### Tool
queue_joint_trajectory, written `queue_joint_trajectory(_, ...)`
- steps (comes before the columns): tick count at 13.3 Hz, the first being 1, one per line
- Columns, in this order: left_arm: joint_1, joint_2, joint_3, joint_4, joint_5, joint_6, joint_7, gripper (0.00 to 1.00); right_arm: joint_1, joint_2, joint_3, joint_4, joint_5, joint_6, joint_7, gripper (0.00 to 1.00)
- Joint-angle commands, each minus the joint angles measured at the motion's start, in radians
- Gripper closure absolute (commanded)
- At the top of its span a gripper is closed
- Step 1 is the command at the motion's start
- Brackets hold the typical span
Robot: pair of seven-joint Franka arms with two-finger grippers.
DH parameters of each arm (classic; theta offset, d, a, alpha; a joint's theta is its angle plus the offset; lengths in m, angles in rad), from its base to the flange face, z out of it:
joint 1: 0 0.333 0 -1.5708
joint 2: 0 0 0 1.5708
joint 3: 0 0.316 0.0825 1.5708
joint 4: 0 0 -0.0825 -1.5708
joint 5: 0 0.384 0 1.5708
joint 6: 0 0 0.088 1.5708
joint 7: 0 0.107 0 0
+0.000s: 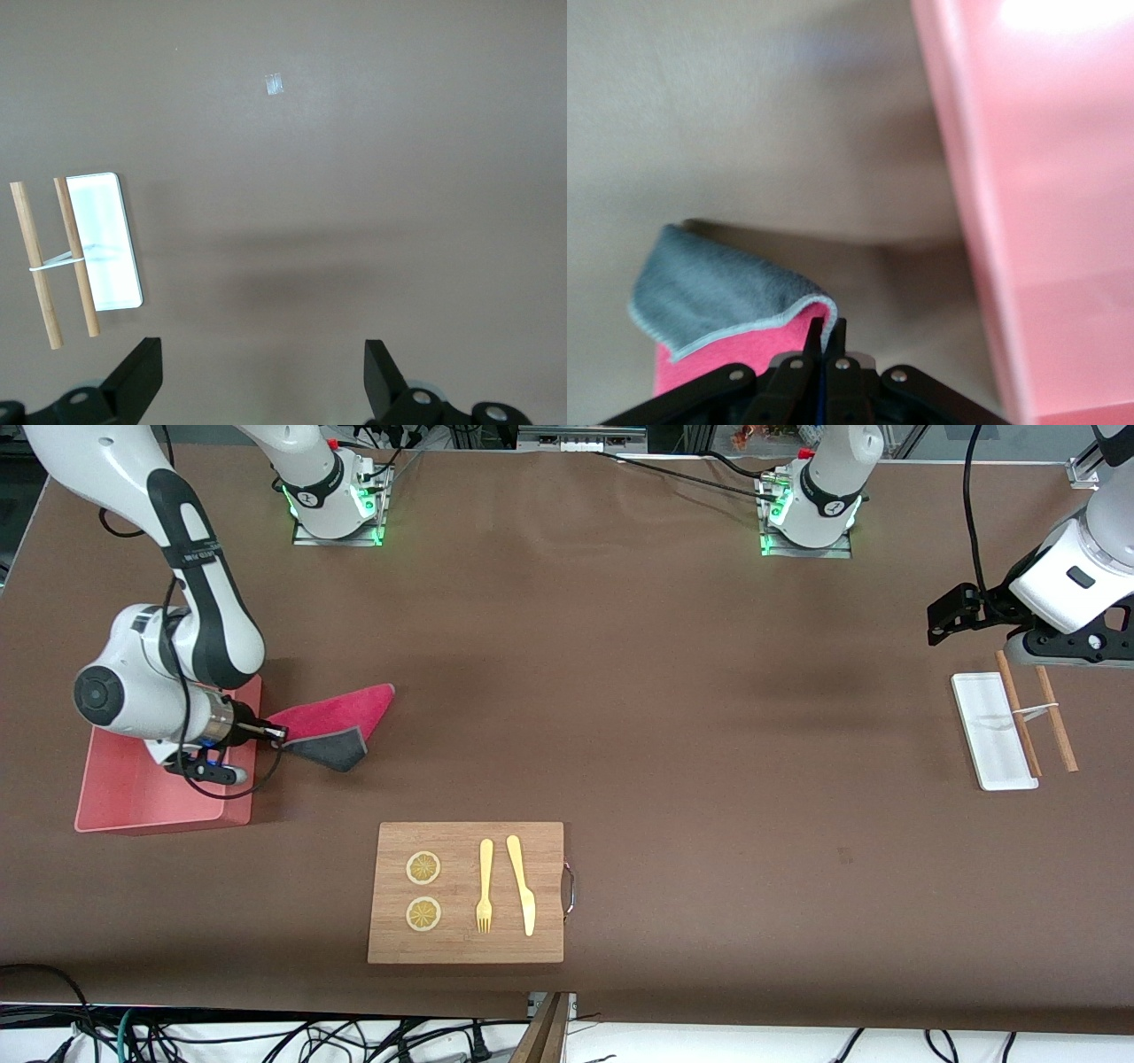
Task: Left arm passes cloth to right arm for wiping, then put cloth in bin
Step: 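Lower the cloth into the pink bin and open the right gripper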
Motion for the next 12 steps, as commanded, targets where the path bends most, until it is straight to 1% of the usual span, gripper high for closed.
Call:
queue_joint_trajectory(1,-0.001,-0.02,0.0,-0.011,0.0,-0.01,0.021,0.0,-0.04,-0.102,0.005,-0.016,-0.096,-0.048,-0.028,1.0)
queue_joint_trajectory(4,-0.001,-0.02,0.0,-0.011,0.0,-0.009,0.021,0.0,-0.065,-0.179,0.005,0.031,-0.14,-0.176,-0.051,1.0)
queue_joint_trajectory(6,-0.001,-0.02,0.0,-0.011,0.0,-0.01,0.021,0.0,-0.103,-0.223,0.006,0.093,-0.156,-0.29,-0.08,1.0)
queue_joint_trajectory(8,-0.001,-0.02,0.0,-0.011,0.0,-0.01,0.021,0.0,-0.144,-0.266,0.006,0.131,-0.156,-0.374,-0.138,1.0)
queue_joint_trajectory(10,-0.001,-0.02,0.0,-0.011,0.0,-0.01,0.021,0.0,-0.178,-0.311,0.006,0.142,-0.176,-0.414,-0.221,1.0)
queue_joint_trajectory(12,-0.001,-0.02,0.0,-0.011,0.0,-0.01,0.021,0.0,-0.209,-0.354,0.006,0.141,-0.202,-0.442,-0.263,1.0)
